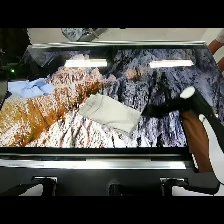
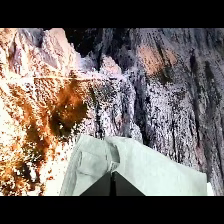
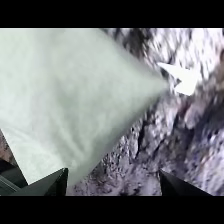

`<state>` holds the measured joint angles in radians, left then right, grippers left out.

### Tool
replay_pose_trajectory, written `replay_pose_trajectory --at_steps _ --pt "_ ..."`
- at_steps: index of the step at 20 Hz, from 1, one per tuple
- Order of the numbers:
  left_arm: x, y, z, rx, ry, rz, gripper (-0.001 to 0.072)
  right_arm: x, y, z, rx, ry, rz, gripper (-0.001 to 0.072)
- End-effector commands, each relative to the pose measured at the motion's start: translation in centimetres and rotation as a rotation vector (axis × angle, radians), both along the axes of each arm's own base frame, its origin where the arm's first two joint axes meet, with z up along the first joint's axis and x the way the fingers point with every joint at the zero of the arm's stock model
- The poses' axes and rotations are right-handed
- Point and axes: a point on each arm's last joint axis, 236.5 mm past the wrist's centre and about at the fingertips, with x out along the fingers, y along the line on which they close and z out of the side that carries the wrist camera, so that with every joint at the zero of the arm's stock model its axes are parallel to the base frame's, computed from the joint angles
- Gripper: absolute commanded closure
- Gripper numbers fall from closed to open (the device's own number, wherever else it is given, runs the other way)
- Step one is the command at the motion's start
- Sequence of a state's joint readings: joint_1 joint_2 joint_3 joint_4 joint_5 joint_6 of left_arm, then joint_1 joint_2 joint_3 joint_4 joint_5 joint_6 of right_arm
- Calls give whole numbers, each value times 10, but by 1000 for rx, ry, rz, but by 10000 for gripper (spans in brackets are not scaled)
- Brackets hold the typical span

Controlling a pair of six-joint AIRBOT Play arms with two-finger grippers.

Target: Fold the shirts.

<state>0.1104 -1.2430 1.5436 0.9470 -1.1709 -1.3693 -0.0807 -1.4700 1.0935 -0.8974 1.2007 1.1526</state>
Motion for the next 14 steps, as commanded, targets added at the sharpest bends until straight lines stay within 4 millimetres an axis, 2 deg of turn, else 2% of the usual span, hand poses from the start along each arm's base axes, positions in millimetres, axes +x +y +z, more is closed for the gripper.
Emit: replay_pose_trajectory --at_steps 1,4,5,6,7,8,9,11,13,14 --pt "0 2 -2 10 3 2 678 -17 24 -31 163 53 -218 43" --pt "0 2 -2 10 3 2 678 -14 66 -48 252 69 -320 44" --pt "0 2 -2 10 3 2 678 -13 79 -51 267 76 -333 64" --pt "0 2 -2 10 3 2 678 -8 89 -52 281 73 -357 175" --pt "0 2 -2 10 3 2 678 -1 95 -49 289 42 -381 441" --pt "0 2 -2 10 3 2 678 7 98 -42 302 -3 -382 621" --pt "0 2 -2 11 3 3 677 20 96 -30 297 -90 -356 639" --pt "0 2 -2 11 3 2 677 38 87 16 302 -262 -242 640" --pt "0 2 -3 12 4 2 677 51 55 69 256 -384 -154 640" --pt "1 2 -3 11 5 2 677 55 25 91 184 -406 -143 640"
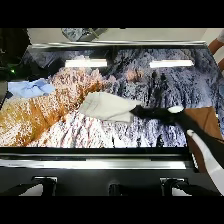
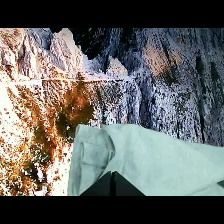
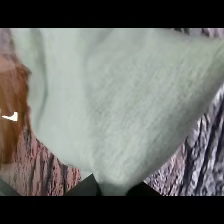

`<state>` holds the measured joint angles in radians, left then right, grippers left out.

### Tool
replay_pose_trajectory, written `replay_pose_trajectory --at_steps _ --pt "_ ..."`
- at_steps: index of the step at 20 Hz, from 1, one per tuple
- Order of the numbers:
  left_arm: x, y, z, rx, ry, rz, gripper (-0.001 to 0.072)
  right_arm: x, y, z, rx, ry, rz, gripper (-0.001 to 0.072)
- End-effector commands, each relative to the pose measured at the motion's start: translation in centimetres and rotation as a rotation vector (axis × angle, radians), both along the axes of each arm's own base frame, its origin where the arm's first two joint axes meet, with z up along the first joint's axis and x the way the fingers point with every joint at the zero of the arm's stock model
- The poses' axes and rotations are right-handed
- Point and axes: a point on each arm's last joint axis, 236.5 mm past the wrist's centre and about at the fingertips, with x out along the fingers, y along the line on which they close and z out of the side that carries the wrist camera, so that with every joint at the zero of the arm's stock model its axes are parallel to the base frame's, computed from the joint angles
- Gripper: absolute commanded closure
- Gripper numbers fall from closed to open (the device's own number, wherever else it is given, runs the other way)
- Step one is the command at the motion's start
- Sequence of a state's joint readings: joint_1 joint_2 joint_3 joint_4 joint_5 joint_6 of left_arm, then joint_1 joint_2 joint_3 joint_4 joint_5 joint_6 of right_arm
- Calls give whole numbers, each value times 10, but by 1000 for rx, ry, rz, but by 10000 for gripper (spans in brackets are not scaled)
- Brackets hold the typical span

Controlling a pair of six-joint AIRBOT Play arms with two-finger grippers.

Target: Fold the shirts.

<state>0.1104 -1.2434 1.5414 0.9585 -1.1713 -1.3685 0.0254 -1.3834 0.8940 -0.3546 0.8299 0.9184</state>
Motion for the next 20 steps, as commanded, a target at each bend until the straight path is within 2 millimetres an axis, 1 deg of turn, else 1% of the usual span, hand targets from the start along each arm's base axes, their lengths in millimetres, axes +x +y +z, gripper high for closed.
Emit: replay_pose_trajectory --at_steps 1,3,5,7,8,10,14,17,19,20 --pt "1 0 -2 0 3 0 677 9 -77 67 -208 -108 32 640" --pt "2 0 -4 -1 8 -1 677 -2 -159 92 -376 -43 -43 640" --pt "3 0 -7 6 10 -8 677 -24 -226 118 -462 7 -111 640" --pt "4 0 -9 6 15 -8 677 -46 -276 142 -479 37 -200 640" --pt "4 0 -9 10 12 -13 677 -57 -298 154 -487 46 -244 640" --pt "4 0 -9 13 10 -15 677 -79 -332 172 -500 62 -324 640" --pt "4 0 -9 15 8 -17 677 -116 -379 197 -512 95 -467 639" --pt "4 0 -9 22 3 -23 677 -140 -416 214 -507 107 -637 640" --pt "4 0 -9 22 3 -23 677 -152 -427 216 -486 122 -692 639" --pt "4 0 -9 22 3 -23 677 -161 -425 211 -476 159 -684 639"
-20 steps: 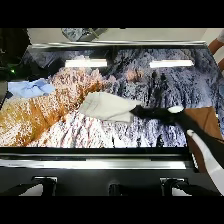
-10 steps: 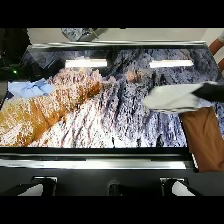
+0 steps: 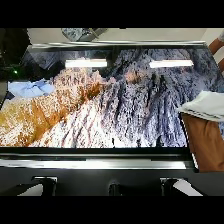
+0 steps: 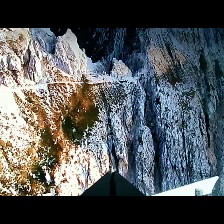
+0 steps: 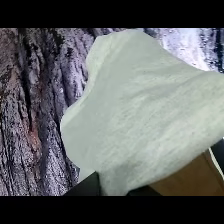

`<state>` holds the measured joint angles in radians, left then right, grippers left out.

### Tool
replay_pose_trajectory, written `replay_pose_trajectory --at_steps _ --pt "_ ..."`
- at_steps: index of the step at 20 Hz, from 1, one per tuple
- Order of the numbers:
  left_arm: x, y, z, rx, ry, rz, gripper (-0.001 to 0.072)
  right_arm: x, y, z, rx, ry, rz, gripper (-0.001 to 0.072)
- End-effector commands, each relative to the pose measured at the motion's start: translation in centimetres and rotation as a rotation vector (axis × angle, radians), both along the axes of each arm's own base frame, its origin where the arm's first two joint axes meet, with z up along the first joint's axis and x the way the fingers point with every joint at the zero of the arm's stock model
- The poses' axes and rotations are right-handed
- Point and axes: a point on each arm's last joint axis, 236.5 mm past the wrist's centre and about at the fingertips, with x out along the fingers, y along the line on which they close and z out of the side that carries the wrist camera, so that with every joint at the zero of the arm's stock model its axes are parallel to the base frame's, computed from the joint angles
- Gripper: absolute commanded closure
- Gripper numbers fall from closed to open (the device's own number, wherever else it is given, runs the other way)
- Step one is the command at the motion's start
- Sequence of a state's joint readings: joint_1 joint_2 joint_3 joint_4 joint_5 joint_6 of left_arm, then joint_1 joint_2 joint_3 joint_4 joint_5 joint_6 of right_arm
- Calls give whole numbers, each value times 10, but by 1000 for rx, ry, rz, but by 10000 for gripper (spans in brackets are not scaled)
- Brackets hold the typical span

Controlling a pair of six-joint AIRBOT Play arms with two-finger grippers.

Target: Fold the shirts.

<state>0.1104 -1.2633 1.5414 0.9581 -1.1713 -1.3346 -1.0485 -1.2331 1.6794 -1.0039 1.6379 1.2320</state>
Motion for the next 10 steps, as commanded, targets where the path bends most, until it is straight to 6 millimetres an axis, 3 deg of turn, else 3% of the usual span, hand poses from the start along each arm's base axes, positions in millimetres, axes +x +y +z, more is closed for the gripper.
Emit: replay_pose_trajectory --at_steps 1,3,6,8,10 --pt "0 0 0 3 -1 -3 677 -33 -12 -3 41 59 -88 638" --pt "0 0 0 3 -1 -2 677 -62 -9 -29 79 211 -101 637" --pt "0 0 0 3 -1 -3 677 -122 -6 -74 84 480 -143 638" --pt "0 0 0 3 -1 -3 677 -162 6 -108 103 632 -175 638" --pt "0 -1 0 2 -1 -4 677 -175 29 -145 161 680 -164 637"
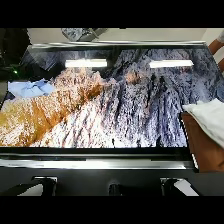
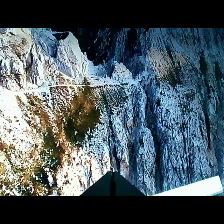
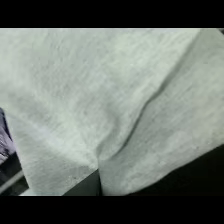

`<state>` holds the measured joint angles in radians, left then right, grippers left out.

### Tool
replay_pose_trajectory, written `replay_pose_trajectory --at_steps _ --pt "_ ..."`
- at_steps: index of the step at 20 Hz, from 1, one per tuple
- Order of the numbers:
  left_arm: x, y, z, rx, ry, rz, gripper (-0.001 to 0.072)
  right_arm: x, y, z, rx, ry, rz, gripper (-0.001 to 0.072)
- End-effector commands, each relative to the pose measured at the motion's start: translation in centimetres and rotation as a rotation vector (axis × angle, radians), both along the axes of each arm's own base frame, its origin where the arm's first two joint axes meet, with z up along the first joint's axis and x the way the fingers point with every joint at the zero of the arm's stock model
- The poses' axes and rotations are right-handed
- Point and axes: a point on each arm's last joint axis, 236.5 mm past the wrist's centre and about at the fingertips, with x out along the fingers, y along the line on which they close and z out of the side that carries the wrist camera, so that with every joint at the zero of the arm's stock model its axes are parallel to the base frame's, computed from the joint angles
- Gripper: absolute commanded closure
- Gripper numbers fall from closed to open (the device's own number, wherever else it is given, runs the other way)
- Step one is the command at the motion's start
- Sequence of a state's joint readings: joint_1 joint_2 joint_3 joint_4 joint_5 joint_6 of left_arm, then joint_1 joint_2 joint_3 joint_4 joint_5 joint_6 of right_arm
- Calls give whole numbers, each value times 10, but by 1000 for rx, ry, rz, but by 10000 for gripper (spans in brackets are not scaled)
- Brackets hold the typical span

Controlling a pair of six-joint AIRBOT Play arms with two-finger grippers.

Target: Fold the shirts.

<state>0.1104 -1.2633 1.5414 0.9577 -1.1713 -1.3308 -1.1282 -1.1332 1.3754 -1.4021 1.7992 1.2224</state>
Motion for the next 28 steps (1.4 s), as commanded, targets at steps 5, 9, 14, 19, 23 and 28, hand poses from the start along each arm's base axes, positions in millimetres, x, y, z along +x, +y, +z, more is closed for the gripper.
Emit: replay_pose_trajectory --at_steps 5,9,14,19,23,28 --pt "-3 -7 -2 0 10 -19 677 -51 27 -96 40 180 -37 462" --pt "-8 -20 12 -50 -2 -47 678 -20 -19 -57 -164 47 30 40" --pt "16 3 93 157 -272 50 680 109 -91 190 -989 -395 274 103" --pt "31 15 -2 523 -28 96 678 259 110 168 -706 -662 705 104" --pt "-60 20 -118 642 559 -62 384 237 251 22 -239 -228 1110 34" --pt "-59 5 -128 452 377 107 385 226 301 -41 12 -83 1227 39"
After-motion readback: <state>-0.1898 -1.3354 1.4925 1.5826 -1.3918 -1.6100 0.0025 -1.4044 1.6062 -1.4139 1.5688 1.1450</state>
